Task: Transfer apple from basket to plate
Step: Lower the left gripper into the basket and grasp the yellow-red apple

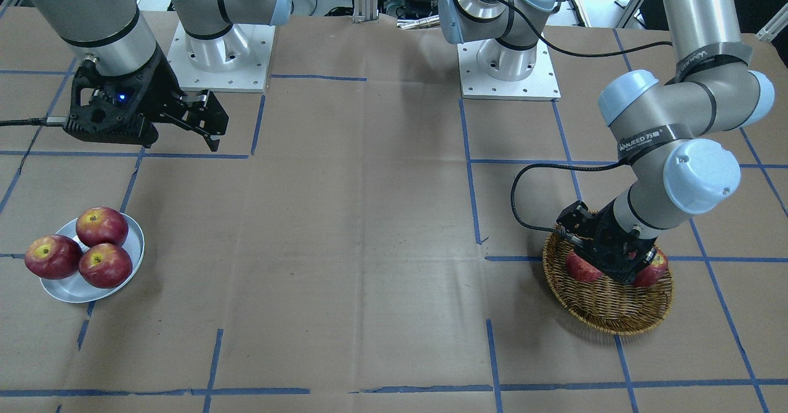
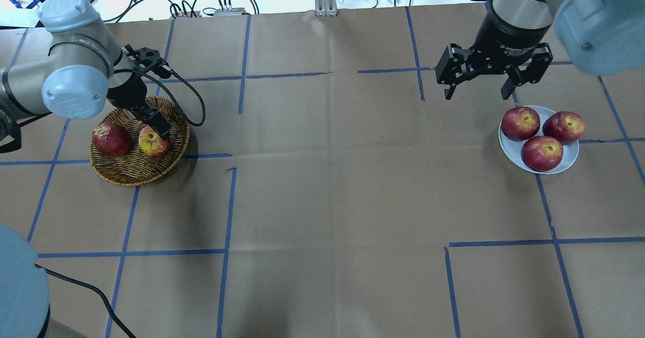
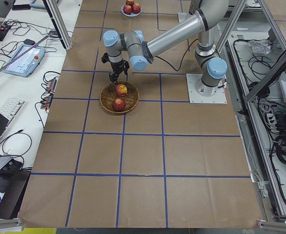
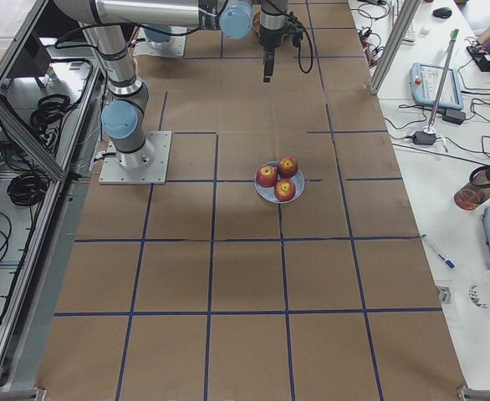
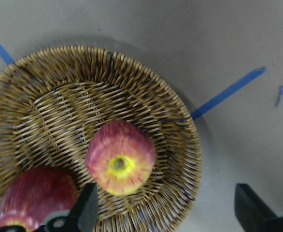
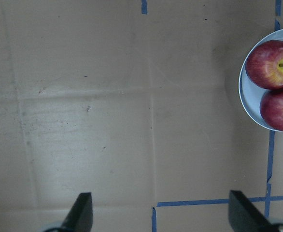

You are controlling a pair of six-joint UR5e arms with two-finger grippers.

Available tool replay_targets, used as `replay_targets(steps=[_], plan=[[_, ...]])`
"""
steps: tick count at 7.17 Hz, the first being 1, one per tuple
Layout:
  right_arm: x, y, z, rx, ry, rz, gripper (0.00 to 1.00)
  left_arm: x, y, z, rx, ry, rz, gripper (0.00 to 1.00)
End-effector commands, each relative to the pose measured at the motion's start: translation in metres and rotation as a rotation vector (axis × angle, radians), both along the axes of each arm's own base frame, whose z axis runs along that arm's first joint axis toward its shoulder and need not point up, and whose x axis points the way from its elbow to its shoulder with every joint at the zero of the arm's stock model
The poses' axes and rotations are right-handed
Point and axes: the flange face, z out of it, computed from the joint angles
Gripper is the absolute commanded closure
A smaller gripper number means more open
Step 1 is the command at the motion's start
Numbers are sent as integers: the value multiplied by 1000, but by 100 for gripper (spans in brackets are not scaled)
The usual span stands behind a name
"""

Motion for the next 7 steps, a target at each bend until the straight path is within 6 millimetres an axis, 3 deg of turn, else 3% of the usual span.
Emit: replay_targets(steps=[1, 7], plan=[[0, 0, 0, 0, 1, 1, 0, 20, -9, -26, 6, 8, -21, 1], [0, 0, 1, -3, 0, 0, 0, 20, -8, -61, 55, 21, -28, 1]])
